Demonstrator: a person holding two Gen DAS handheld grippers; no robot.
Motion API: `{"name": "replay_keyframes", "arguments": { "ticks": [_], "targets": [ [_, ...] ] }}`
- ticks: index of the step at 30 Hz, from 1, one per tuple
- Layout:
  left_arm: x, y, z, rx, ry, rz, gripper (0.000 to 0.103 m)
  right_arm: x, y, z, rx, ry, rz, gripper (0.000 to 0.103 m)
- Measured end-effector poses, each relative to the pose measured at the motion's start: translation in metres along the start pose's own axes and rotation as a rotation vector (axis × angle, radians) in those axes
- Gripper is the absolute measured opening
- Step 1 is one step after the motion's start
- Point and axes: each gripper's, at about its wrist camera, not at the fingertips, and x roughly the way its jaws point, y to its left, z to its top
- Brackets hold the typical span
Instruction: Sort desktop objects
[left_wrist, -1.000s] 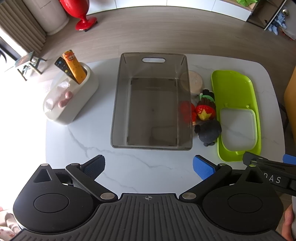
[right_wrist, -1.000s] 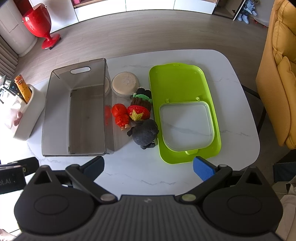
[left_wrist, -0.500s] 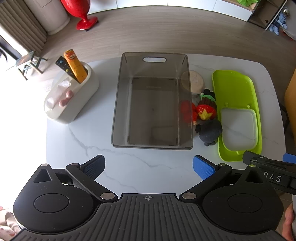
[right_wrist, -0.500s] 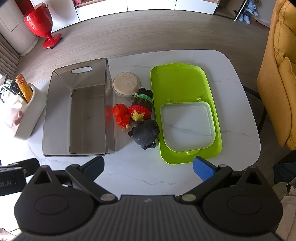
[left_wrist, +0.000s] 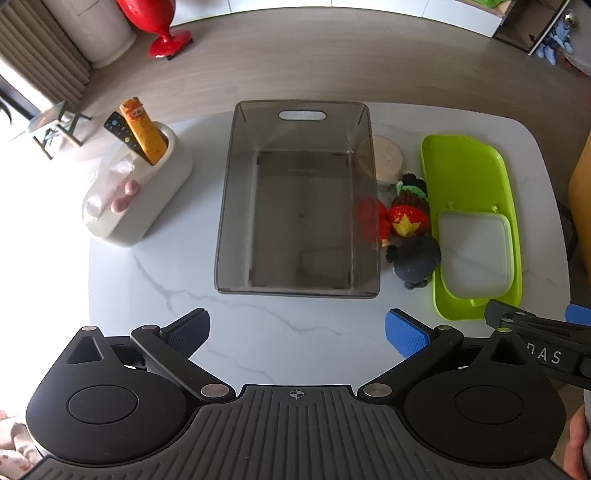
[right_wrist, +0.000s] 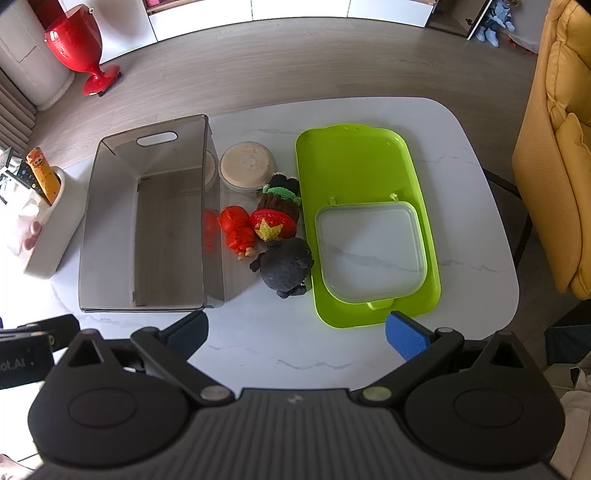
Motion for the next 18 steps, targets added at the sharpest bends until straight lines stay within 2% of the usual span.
{"name": "replay_keyframes", "arguments": {
  "ticks": [18],
  "targets": [
    [0.012,-0.025,0.011,-0.008,0.005,0.013,0.103,0.015,-0.027,0.013,-0.020,0.009,0.024,0.103]
  ]
}}
